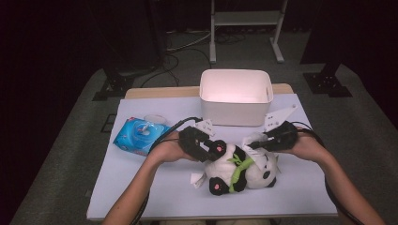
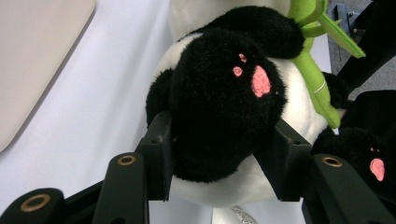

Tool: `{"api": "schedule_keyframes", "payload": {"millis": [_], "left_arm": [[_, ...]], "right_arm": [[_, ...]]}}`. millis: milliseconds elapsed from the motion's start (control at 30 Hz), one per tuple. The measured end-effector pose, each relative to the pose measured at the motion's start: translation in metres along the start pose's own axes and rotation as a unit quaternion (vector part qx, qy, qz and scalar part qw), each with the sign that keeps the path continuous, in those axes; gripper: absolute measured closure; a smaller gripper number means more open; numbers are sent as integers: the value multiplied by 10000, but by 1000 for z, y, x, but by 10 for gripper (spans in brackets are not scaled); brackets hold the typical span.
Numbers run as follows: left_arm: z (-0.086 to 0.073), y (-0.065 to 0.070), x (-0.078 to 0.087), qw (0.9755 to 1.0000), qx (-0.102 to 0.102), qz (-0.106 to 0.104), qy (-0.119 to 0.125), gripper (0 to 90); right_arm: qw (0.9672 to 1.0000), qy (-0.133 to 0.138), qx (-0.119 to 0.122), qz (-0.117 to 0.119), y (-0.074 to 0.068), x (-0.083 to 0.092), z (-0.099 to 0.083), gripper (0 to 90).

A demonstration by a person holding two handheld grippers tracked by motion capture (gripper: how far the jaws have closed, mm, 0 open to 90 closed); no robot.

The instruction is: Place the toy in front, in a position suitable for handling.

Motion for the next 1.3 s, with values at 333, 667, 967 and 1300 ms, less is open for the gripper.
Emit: {"api": "schedule_keyframes", "payload": {"millis": [333,667,967,1300], "left_arm": [[0,-1,-1,10000,23,-6,26,505],[2,-3,-2,9999,87,1,109,504],[0,-5,-2,9999,104,19,97,504],[-1,-2,-1,10000,65,-6,74,504]], "right_arm": [[9994,77,219,263,-12,-26,25,800],[9972,315,569,371,-28,-18,63,799],[9967,271,615,465,-29,-26,68,800],[9995,-137,263,70,-2,-15,27,800]]}}
Point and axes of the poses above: each handheld gripper's, and its own axes: x roughly backward along the jaws, z roughly out of its top, y roughly to its right, the point moved 10 cm from there along -x, roughly forward along the jaws, and after that the axes turned 6 degrees about -z, right-handed, at the moved point
